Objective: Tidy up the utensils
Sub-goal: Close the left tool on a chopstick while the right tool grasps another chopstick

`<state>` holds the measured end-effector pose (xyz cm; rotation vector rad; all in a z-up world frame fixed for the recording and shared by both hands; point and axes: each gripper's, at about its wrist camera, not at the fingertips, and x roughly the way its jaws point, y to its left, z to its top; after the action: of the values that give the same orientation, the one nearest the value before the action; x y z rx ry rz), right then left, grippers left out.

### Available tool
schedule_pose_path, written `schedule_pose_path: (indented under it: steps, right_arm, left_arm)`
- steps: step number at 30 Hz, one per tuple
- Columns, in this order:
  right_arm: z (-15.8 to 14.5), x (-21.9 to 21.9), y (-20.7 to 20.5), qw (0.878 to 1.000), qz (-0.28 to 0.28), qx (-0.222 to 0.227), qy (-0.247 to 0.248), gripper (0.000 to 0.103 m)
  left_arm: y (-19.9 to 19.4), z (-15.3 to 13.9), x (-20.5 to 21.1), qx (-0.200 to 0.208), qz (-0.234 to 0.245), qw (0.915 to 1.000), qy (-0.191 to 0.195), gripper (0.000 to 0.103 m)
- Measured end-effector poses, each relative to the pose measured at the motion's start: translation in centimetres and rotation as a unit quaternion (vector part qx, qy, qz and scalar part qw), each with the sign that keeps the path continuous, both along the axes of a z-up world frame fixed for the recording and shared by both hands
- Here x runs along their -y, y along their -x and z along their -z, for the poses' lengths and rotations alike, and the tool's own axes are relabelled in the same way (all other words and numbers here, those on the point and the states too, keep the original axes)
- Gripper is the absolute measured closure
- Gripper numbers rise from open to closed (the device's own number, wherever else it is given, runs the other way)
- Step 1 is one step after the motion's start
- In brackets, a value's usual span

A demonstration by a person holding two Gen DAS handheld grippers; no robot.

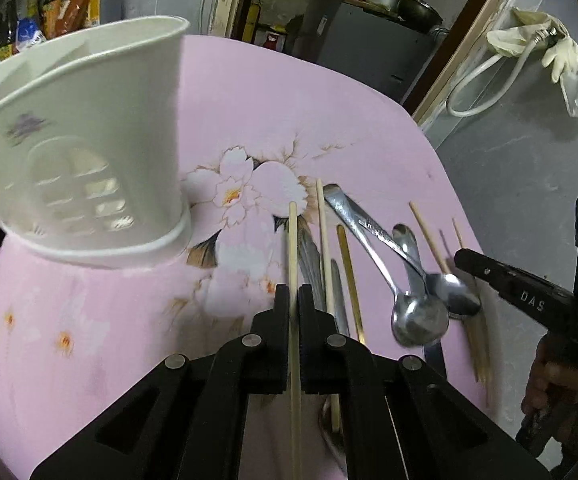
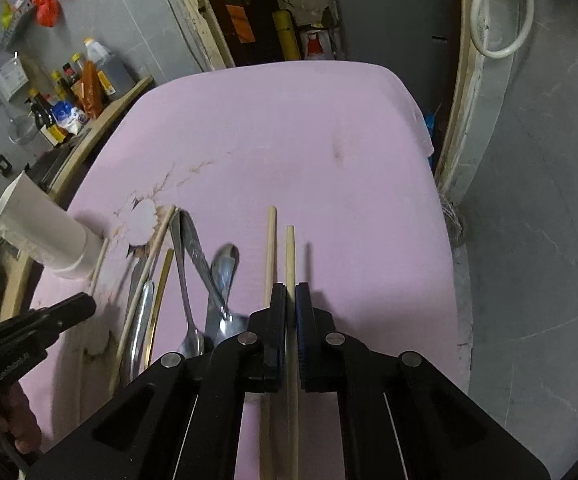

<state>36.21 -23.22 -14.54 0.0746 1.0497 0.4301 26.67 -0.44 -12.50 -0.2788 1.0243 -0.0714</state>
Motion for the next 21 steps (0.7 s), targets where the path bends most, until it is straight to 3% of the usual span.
schedule_pose_path:
  steps: [4, 10, 14, 21]
  right_arm:
    - [-1.3, 0.8, 0.9, 0.999, 0.025, 0.022, -0.034, 0.100]
    - [-6.9, 0.5, 4.5, 0.987, 0.019, 0.126, -0.096, 0.100]
    - [-11.0, -1.8, 5.8, 0.969, 0.015, 0.196, -0.148, 0.100]
    - [-16.1, -9.5, 5.6, 0.934, -0.010, 0.273, -0.230, 0.100]
  left_arm:
    - [1.5, -1.1, -0.5, 0.027, -0.020, 0.9990, 0.030, 0.101]
    - [4.6, -6.2, -1.9, 0.137, -0.025, 0.9893, 0.042, 0.101]
    - [4.8, -10.0, -3.2, 0.195, -0.038, 0.9789, 0.050, 0.101]
    - [4.2, -16.2, -11.7, 0.273, -0.084, 0.9570, 0.051, 0.101]
